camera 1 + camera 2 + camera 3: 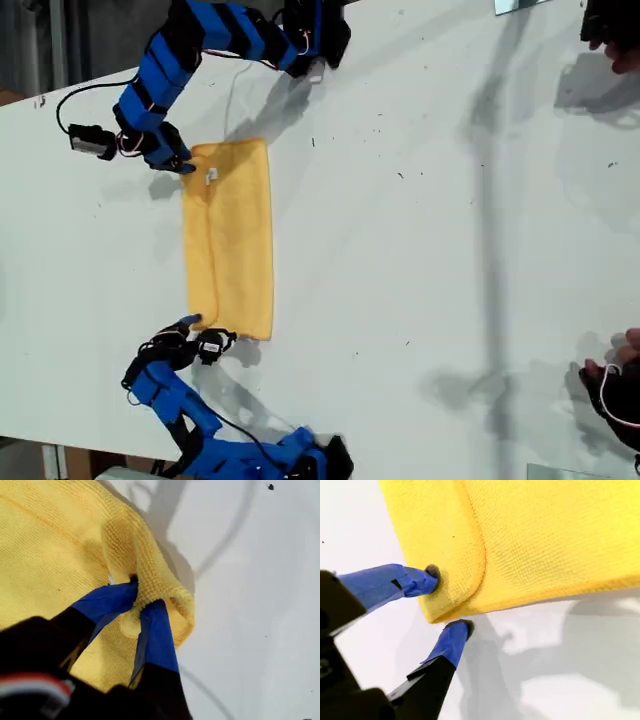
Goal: Grasp corners of a square towel and fold twice.
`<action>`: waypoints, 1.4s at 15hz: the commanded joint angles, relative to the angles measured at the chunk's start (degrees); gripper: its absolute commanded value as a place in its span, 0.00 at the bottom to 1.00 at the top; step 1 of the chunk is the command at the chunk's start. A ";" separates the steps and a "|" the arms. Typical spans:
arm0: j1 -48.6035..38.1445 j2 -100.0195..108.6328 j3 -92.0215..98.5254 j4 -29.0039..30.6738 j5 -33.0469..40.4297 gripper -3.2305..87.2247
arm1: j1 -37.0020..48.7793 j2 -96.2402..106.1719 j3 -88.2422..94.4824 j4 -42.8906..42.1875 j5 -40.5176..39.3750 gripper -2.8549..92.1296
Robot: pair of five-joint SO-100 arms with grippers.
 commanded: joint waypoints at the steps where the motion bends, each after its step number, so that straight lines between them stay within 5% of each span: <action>1: 0.44 0.79 -2.90 -3.96 1.14 0.21 | -1.14 2.64 -0.70 -0.44 -0.70 0.03; 6: -0.70 -2.64 -3.34 -5.62 -4.13 0.21 | -0.88 2.99 -0.44 0.18 -1.05 0.03; 8: -0.88 -2.90 -3.25 -5.45 -5.45 0.04 | -1.05 2.99 -0.44 0.26 -1.05 0.03; 14: 3.60 4.39 -2.46 -5.62 0.62 0.04 | -1.49 10.02 5.36 -2.55 -0.88 0.03; 21: 6.42 13.62 -0.26 1.23 5.19 0.04 | -3.96 22.76 16.35 -7.29 -1.32 0.03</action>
